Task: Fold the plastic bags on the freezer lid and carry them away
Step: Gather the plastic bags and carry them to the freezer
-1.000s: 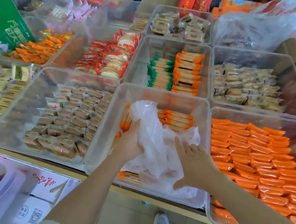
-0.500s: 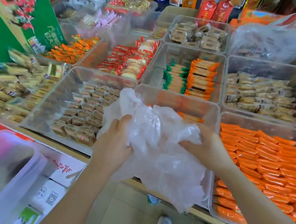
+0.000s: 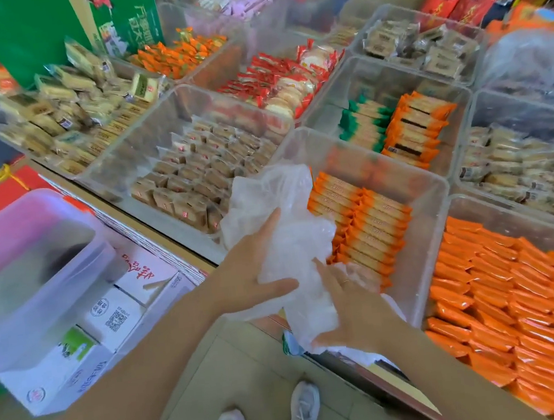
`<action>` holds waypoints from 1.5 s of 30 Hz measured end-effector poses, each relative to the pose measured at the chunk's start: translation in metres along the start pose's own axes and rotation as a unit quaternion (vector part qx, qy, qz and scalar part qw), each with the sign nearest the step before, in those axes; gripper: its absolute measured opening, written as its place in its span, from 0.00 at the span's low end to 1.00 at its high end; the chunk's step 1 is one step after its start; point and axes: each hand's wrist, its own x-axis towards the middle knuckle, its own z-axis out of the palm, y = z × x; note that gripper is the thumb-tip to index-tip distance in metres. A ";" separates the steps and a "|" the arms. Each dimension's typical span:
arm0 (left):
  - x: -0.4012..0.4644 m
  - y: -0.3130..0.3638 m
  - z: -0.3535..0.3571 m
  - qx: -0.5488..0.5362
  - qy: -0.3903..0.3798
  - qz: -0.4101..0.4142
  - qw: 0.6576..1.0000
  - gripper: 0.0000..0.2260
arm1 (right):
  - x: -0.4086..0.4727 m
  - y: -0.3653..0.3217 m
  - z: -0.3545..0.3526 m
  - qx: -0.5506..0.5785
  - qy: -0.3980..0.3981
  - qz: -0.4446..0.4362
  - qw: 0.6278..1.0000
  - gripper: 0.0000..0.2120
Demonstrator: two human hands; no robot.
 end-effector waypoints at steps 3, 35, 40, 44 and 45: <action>0.007 -0.009 0.010 0.209 0.023 0.049 0.976 0.37 | -0.001 0.005 0.000 -0.005 0.006 -0.011 1.000 0.49; -0.040 0.163 0.104 0.199 -0.219 0.314 0.902 0.20 | -0.281 -0.043 0.105 0.230 0.426 0.579 0.657 0.22; -0.055 0.224 0.217 0.254 -0.309 0.332 0.854 0.18 | -0.377 -0.029 0.164 0.320 0.493 0.634 0.503 0.18; -0.074 0.274 0.307 0.260 -0.354 0.350 0.828 0.21 | -0.467 -0.017 0.198 0.378 0.580 0.621 0.367 0.16; -0.080 0.289 0.329 0.251 -0.363 0.356 0.824 0.22 | -0.492 -0.012 0.206 0.382 0.592 0.626 0.334 0.15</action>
